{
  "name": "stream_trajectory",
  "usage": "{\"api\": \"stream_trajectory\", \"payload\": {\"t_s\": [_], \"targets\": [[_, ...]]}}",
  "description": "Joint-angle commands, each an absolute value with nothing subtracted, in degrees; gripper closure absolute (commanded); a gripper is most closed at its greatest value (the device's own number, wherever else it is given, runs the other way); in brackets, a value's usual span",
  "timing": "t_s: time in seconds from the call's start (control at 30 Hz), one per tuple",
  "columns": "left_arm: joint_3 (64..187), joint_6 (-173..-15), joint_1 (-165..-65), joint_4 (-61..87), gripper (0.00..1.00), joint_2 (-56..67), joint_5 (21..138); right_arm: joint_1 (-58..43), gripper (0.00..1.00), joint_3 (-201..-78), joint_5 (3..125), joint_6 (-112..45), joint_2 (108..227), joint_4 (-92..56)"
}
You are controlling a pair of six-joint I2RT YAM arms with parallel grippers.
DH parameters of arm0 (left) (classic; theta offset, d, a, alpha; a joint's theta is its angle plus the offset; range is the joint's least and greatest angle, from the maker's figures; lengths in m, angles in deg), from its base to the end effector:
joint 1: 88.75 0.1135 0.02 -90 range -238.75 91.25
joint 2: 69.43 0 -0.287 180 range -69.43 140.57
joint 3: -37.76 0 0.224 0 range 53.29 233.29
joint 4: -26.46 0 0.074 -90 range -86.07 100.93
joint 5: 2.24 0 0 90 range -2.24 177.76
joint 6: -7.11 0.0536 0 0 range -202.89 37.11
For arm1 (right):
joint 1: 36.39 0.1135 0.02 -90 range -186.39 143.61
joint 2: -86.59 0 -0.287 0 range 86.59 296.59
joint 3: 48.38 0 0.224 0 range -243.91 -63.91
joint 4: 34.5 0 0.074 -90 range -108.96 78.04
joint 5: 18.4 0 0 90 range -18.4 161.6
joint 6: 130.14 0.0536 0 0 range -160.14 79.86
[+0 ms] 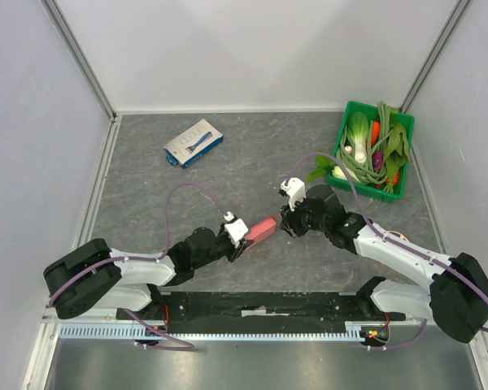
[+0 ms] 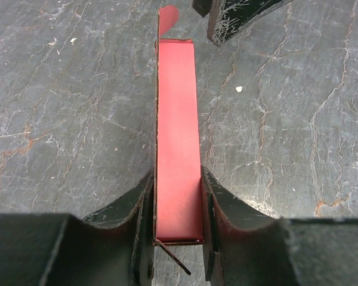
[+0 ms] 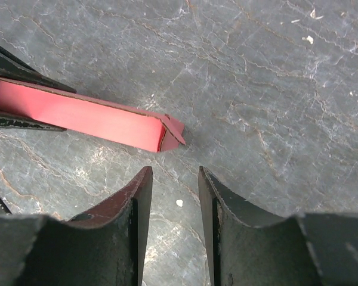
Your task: Fold the paper box
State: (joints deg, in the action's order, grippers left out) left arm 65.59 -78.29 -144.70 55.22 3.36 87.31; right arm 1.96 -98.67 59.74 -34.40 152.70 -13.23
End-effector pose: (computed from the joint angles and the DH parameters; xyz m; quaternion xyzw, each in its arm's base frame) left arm 0.1207 -0.1793 0.1938 0.4052 0.6894 -0.2630 0.5398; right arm 0.1658 0.1452 0.2386 -0.2942 0.8418 0.2520 0.3760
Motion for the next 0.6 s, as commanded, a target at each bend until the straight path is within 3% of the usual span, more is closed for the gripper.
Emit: {"api": "stream_trajectory", "payload": {"t_s": [0.0, 0.27, 0.57], "targets": [[65.77, -77.26, -144.47, 58.13, 0.92, 3.78, 85.21, 1.67, 0.56, -101.09, 59.64, -37.06, 154.17, -17.64], [65.68, -77.35, -144.47, 58.30, 0.92, 3.61, 84.86, 1.58, 0.61, -102.75, 60.61, -39.52, 155.94, -20.02], [65.51, -77.53, -144.47, 58.22, 0.92, 3.51, 85.12, 1.31, 0.58, -103.98, 62.10, -39.70, 158.04, -19.67]]}}
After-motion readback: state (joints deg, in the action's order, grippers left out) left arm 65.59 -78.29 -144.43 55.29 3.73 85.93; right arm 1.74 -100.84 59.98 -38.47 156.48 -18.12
